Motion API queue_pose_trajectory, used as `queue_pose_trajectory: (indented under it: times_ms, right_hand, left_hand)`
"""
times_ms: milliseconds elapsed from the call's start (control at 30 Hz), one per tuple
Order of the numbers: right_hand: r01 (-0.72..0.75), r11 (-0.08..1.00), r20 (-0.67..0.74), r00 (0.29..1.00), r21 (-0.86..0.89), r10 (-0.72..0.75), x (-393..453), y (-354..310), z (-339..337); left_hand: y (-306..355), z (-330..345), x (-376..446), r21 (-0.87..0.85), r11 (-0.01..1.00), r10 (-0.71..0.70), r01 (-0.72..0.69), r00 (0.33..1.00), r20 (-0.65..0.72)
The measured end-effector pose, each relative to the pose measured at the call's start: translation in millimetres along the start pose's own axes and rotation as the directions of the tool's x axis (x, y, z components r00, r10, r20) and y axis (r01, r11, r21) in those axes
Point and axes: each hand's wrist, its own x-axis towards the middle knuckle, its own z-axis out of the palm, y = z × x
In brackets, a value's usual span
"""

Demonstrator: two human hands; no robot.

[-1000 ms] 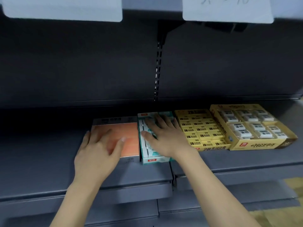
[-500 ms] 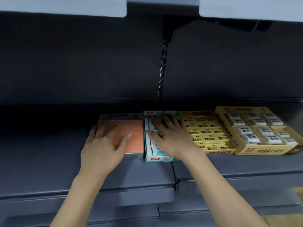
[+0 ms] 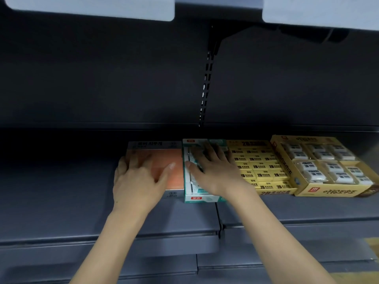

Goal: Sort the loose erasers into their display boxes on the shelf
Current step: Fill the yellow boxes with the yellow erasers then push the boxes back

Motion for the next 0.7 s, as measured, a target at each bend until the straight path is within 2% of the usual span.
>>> queue_pose_trajectory:
  times_ms: [133, 233, 300, 433, 600, 700]
  right_hand:
    - [0.009, 0.999, -0.012, 1.000, 0.046, -0.009, 2, -7, 1]
    - [0.026, 0.995, -0.035, 0.999, 0.098, -0.023, -3, 0, -4]
    - [0.004, 0.996, -0.053, 0.999, 0.094, 0.001, -9, 11, -7]
    - [-0.060, 0.998, -0.050, 0.997, 0.021, 0.061, -19, 26, -4]
    - [-0.070, 0.997, -0.050, 0.996, 0.032, 0.072, -22, 25, 0]
    - [-0.070, 0.997, -0.053, 0.996, 0.035, 0.072, -24, 26, -1]
  left_hand:
    - [-1, 1, 2, -0.025, 1.000, 0.014, -0.014, 1.000, -0.004]
    - [-9, -6, 8, -0.205, 0.977, 0.050, -0.053, 0.999, -0.021]
    - [-14, -12, 9, -0.235, 0.970, 0.055, -0.062, 0.998, -0.040]
    - [-18, -14, 7, -0.126, 0.992, 0.005, -0.008, 1.000, -0.027]
    - [-9, -17, 4, -0.321, 0.946, -0.041, 0.032, 0.999, -0.023]
    - [-1, -21, 5, -0.374, 0.924, -0.101, 0.084, 0.995, -0.027]
